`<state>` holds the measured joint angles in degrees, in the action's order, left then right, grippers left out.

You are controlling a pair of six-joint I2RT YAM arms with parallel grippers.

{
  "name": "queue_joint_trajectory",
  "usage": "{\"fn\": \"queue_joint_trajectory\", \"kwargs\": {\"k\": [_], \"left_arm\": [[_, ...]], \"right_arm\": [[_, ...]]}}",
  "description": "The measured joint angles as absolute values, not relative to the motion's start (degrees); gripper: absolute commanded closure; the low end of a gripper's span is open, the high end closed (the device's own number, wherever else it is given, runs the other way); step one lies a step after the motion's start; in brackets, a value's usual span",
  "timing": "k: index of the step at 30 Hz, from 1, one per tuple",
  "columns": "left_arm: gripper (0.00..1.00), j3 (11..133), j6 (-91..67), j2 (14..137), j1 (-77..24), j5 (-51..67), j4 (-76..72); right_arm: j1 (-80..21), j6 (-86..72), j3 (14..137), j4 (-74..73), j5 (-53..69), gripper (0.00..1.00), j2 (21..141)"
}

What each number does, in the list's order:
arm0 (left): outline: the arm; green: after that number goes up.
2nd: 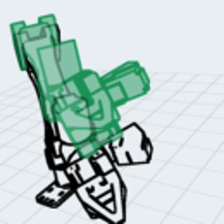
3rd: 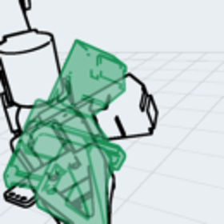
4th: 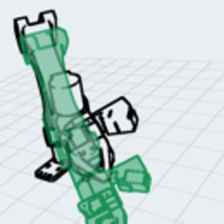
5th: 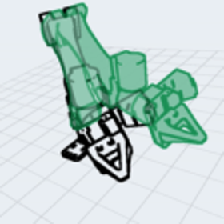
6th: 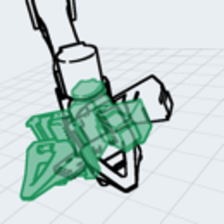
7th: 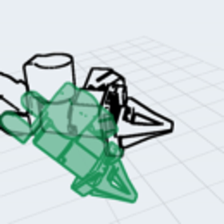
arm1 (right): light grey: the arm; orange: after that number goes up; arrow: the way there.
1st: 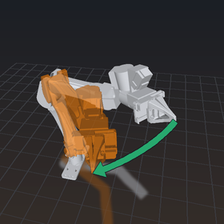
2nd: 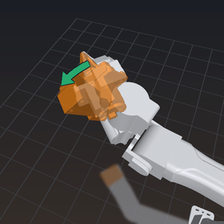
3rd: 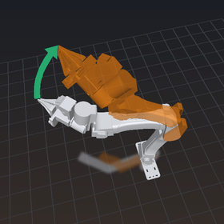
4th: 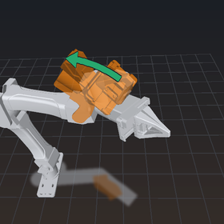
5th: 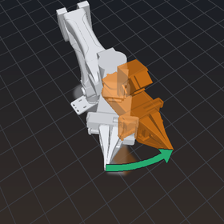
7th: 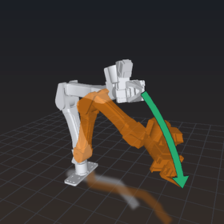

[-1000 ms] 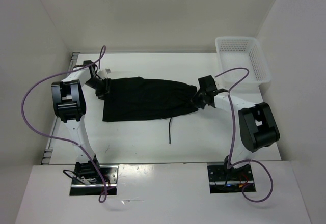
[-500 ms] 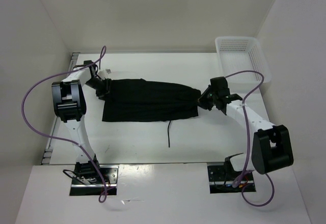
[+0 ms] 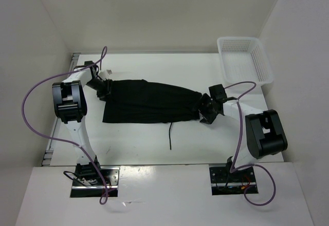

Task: Fold and stack the shorts
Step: Fold the shorts

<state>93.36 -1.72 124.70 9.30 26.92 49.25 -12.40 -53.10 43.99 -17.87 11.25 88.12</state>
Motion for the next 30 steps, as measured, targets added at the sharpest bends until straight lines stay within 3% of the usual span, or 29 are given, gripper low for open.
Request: {"fn": "queue_joint_trajectory", "kwargs": {"k": [3, 6, 9, 10, 14, 19, 30], "left_arm": [[0.57, 93.36, -1.69, 124.70, 9.30, 26.92, 49.25], [0.57, 93.32, -1.72, 124.70, 9.30, 26.92, 49.23], [0.57, 93.27, -1.72, 124.70, 9.30, 26.96, 49.23], [0.57, 93.23, -1.72, 124.70, 9.30, 26.96, 49.23], [0.57, 93.10, -1.74, 124.70, 9.30, 27.22, 49.32], [0.55, 93.10, -1.69, 124.57, 9.30, 27.46, 49.67], [0.45, 98.00, -1.48, 124.57, 7.75, 29.43, 55.53]], "right_arm": [[-12.19, -53.78, 43.33, -15.88, 12.25, 0.19, 88.23], [-12.03, -54.37, 43.16, -13.91, 13.56, 0.28, 89.12], [-11.94, -54.65, 43.75, -11.81, 15.57, 0.57, 91.94], [-11.81, -54.85, 44.18, -11.16, 16.56, 0.73, 93.17], [-11.29, -55.29, 45.36, -9.34, 19.20, 0.97, 96.53], [-10.35, -54.06, 45.98, -10.37, 18.85, 1.00, 96.23], [-7.84, -37.01, 62.00, -24.95, 0.14, 1.00, 94.08]]}}
